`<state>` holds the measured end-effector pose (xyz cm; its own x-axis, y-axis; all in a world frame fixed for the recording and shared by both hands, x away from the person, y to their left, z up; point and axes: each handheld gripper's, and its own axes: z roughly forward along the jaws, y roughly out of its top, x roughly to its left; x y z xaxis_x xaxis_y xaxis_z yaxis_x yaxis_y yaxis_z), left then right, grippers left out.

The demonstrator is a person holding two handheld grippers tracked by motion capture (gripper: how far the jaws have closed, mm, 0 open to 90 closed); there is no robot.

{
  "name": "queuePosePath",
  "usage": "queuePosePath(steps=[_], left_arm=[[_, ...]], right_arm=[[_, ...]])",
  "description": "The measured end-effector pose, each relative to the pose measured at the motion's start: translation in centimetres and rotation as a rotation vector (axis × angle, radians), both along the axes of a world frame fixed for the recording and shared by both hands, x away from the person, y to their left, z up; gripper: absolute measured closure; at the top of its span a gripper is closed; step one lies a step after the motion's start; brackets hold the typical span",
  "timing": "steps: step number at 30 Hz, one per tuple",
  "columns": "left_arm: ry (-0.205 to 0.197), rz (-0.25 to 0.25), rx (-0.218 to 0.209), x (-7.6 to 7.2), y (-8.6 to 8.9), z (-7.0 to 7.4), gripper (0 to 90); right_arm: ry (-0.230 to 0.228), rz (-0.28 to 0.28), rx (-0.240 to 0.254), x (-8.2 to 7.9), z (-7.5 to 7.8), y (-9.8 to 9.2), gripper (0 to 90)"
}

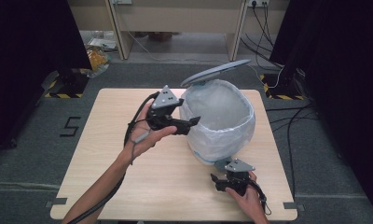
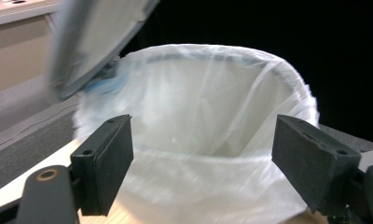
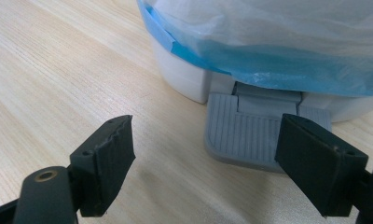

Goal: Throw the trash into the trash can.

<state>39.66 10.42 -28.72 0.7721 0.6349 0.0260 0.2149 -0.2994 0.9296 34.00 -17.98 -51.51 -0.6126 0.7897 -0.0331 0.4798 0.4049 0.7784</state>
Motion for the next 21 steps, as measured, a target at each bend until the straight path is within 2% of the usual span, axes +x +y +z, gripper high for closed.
queuePosePath(steps=[3, 9, 19, 21], left_arm=[[0.002, 0.019, -0.007, -0.2, 1.6, -0.6, 19.9], [0.034, 0.055, -0.03, -0.2, 4.3, -2.7, 19.1], [0.094, 0.121, -0.06, 0.2, 7.3, -7.5, 18.4], [0.105, 0.134, -0.056, 0.2, 7.7, -8.5, 17.9]], right_arm=[[0.0, 0.0, 0.001, 0.0, 0.0, 0.0, 19.6], [-0.001, 0.001, -0.002, 0.0, 0.0, 0.0, 19.6], [0.005, -0.002, 0.0, 0.0, 0.0, 0.0, 19.6], [0.004, -0.002, -0.003, 0.0, 0.0, 0.0, 19.6]])
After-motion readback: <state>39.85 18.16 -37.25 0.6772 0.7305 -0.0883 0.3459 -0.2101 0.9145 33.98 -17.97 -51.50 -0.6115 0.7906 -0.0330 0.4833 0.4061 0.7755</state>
